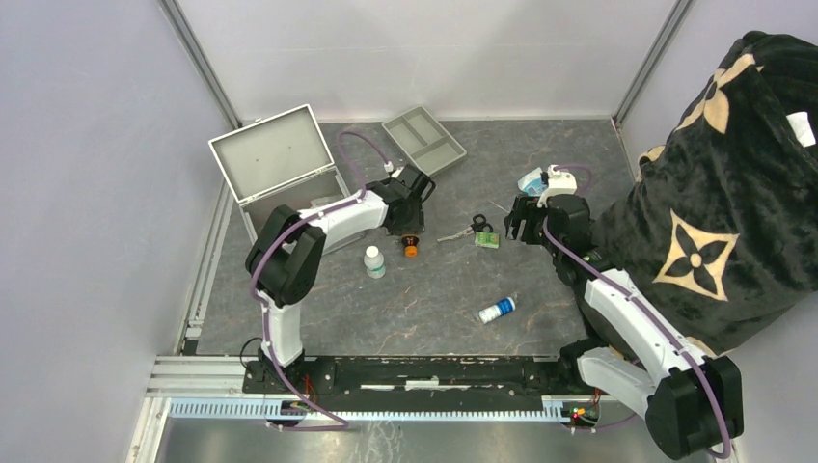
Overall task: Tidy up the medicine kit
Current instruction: Place the pill bottle at the center of the board, then pick up the medical item at the center of the board.
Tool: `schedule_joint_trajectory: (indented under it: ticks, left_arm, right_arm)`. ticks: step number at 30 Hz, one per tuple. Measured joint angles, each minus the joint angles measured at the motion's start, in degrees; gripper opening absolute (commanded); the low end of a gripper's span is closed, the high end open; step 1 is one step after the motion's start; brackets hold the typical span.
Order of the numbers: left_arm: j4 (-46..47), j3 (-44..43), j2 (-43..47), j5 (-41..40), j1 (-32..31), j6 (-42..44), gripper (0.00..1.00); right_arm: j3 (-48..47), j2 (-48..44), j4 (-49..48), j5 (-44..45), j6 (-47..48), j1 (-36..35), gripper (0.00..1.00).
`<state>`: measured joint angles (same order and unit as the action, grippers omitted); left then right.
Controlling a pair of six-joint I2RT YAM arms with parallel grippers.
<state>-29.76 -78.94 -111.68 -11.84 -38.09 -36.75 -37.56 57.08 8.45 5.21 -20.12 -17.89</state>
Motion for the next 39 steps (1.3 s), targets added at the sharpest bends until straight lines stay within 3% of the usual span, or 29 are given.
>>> schedule_joint_trajectory:
  ticks: [6,10,15,25,39]
  left_arm:
    - [-1.7,0.3,1.2,-1.0,0.0,0.4,0.74]
    - [-2.4,0.1,4.0,-1.8,0.0,1.5,0.79]
    - [-2.7,-0.1,8.6,-3.2,0.0,4.0,0.80]
    - [-1.3,1.7,15.1,-3.8,0.0,5.3,0.80]
    - [-1.3,2.1,15.8,-5.6,0.0,5.3,0.80]
  right_arm:
    - [-1.4,3.4,0.9,3.1,4.1,0.0,0.82]
    - [-6.1,10.0,2.1,6.1,9.2,0.0,0.87]
    - [-16.0,22.6,3.9,9.6,16.4,0.7,0.92]
    - [-28.9,43.8,7.0,11.3,27.1,5.5,0.92]
    - [-38.2,56.4,8.0,7.8,34.0,11.7,0.82]
